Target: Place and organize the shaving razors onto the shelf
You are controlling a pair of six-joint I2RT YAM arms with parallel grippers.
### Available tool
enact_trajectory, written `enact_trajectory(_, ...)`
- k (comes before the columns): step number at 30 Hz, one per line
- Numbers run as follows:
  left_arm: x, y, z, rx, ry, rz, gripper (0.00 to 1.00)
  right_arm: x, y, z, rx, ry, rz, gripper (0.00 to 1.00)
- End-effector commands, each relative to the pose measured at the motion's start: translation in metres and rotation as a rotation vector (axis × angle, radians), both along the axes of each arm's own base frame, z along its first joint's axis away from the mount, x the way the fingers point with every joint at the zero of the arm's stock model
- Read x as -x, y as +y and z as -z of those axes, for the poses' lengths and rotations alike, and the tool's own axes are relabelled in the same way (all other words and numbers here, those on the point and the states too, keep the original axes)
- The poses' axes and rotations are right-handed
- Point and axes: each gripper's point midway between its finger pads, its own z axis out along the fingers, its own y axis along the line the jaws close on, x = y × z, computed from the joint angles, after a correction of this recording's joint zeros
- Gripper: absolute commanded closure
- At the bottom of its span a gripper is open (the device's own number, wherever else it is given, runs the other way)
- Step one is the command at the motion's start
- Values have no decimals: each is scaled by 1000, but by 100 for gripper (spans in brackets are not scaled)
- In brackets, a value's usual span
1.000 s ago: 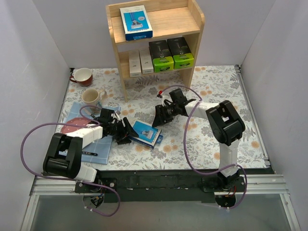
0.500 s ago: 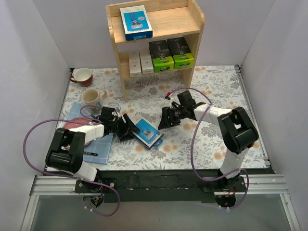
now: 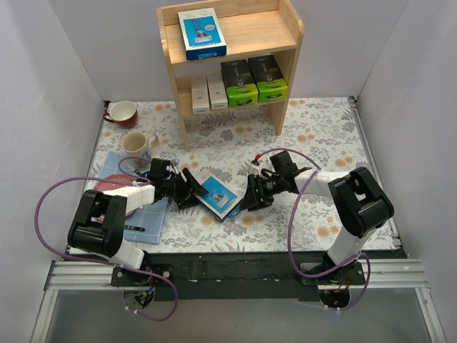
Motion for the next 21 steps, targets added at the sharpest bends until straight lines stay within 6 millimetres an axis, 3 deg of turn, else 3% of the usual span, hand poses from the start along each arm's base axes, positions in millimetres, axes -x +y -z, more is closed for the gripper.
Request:
enact_trajectory(1, 4, 9, 14, -54, 9, -24, 37, -7, 13, 4, -11, 19, 5, 32)
enact_trajectory(10, 4, 11, 13, -65, -10, -22, 36, -4, 31, 19, 0, 64, -19, 40)
enact_trajectory(13, 3, 12, 11, -64, -18, -24, 35, -8, 38, 19, -11, 48, -36, 58)
enact_trajectory(14, 3, 12, 12, -65, -17, -26, 35, -10, 39, 17, -17, 44, -39, 69)
enact_trajectory(16, 2, 13, 11, -57, -16, -37, 32, -12, 43, 11, -40, 34, -54, 78)
enact_trajectory(17, 1, 13, 10, -50, -11, -49, 31, -13, 43, 9, -46, 30, -56, 91)
enact_trajectory(18, 5, 14, 12, -40, 5, -54, 30, -13, 44, 6, -48, 32, -55, 99)
enact_trajectory(21, 5, 15, 12, -5, 15, -76, 27, -8, 45, -6, -68, 95, -32, 99)
